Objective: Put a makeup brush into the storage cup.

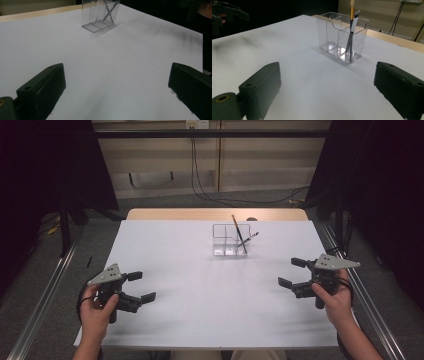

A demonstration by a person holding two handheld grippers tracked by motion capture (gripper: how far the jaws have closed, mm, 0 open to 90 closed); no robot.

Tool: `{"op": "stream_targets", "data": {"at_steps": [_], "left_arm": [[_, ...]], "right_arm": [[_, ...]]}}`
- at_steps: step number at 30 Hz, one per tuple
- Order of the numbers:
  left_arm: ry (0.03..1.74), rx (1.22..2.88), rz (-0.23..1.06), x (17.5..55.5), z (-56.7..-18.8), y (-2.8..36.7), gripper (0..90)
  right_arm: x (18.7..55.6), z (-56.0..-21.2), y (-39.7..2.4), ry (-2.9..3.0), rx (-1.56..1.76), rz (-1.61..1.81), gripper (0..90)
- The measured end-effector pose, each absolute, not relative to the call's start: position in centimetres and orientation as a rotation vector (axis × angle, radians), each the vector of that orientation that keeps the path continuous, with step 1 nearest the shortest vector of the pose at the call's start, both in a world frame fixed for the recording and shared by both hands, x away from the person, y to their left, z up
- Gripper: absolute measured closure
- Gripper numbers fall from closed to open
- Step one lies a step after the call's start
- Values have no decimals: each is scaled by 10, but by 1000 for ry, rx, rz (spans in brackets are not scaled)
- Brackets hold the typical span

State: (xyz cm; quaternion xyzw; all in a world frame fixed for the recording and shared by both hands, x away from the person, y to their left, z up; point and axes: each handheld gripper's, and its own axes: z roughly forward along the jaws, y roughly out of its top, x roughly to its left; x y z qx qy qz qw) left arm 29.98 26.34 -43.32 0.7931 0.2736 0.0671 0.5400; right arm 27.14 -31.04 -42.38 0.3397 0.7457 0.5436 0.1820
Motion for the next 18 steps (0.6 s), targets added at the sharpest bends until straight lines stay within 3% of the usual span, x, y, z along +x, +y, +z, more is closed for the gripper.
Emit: {"op": "stream_targets", "data": {"at_steps": [18], "left_arm": [[648,1888,164,300,-433,265,12]], "right_arm": [[261,-432,-320,2110,976,1516,72]]}}
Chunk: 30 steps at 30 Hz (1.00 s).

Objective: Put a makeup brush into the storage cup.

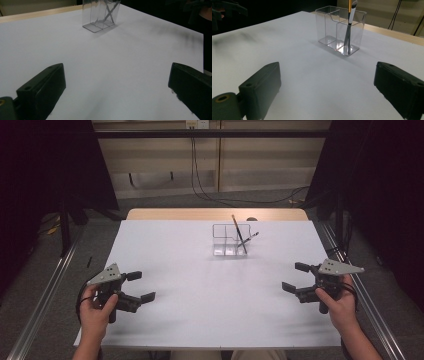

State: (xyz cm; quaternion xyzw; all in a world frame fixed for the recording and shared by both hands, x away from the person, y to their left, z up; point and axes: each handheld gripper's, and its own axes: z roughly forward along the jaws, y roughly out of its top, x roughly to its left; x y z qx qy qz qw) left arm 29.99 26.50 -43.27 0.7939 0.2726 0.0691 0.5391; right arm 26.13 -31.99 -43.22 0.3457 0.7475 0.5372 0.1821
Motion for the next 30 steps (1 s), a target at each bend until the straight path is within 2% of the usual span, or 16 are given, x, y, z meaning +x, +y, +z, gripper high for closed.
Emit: {"op": "stream_targets", "data": {"at_steps": [30], "left_arm": [[644,1888,172,300,-432,267,12]], "right_arm": [[253,-443,-320,2160,970,1471,72]]}}
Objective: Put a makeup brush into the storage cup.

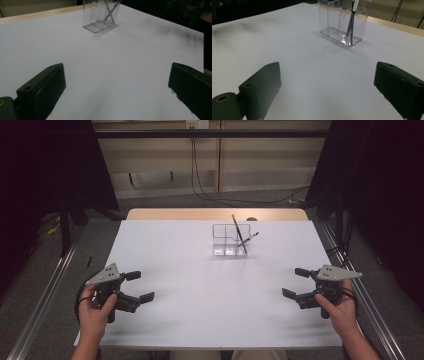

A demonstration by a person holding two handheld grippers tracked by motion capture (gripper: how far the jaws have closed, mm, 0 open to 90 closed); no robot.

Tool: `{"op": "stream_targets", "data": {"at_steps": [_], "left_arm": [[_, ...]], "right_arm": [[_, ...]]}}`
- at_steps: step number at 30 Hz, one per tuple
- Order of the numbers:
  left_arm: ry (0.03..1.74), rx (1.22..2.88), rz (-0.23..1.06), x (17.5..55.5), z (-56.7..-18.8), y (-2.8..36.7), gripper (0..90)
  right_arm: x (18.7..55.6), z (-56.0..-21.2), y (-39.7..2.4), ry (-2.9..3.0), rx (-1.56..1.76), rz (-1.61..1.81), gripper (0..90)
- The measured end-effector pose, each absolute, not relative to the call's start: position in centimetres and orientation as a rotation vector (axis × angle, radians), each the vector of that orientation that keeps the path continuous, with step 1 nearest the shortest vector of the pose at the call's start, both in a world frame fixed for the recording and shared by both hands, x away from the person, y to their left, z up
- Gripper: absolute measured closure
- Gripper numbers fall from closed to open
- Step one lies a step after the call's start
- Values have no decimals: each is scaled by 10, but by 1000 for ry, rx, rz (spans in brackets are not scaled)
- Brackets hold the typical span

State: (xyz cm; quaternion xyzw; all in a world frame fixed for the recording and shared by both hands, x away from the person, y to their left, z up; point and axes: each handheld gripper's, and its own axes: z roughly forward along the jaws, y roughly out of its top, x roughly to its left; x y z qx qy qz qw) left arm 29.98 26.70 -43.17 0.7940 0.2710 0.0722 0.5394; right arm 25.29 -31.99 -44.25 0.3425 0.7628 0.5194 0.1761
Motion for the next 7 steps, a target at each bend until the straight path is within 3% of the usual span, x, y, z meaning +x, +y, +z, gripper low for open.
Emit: {"op": "stream_targets", "data": {"at_steps": [7], "left_arm": [[646,1887,171,299,-431,267,12]], "right_arm": [[252,-443,-319,2161,963,1467,71]]}}
